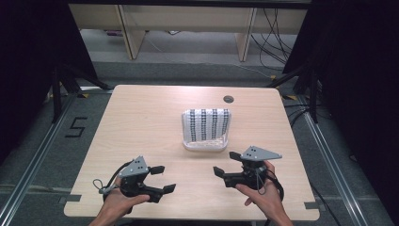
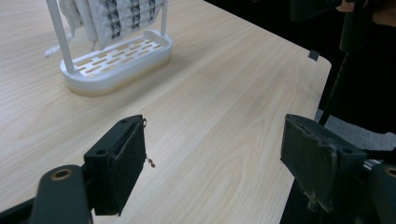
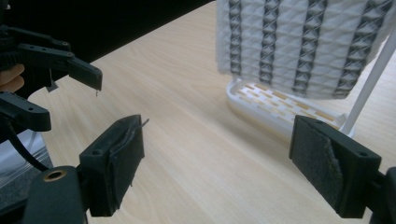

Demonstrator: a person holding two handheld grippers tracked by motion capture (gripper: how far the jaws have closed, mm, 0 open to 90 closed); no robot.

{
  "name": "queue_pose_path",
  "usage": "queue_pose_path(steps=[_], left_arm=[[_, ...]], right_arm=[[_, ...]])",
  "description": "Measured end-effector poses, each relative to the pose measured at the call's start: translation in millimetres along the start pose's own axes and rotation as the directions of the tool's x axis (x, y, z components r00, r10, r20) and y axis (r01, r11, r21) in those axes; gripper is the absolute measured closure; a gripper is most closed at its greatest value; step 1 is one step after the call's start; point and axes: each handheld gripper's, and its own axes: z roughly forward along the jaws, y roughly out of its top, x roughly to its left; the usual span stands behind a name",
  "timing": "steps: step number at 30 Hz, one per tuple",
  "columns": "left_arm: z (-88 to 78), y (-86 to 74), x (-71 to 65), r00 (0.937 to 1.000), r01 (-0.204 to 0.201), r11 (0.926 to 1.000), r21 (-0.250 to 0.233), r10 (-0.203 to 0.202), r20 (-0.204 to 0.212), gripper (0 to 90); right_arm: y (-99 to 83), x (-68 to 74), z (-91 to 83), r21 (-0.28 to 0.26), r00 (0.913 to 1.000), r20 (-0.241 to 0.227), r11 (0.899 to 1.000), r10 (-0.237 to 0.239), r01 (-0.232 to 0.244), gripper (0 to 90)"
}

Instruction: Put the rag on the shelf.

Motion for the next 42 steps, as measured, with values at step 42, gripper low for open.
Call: queue_pose_path(steps=[42], left_arm=[[14.3,-54.8,-25.2,0.9997,-0.021,0.9932,0.114,0.019,0.017,20.9]], right_arm=[[-66.0,20.7,1.4,0.134,0.9986,-0.047,0.991,-0.023,0.029,17.6]])
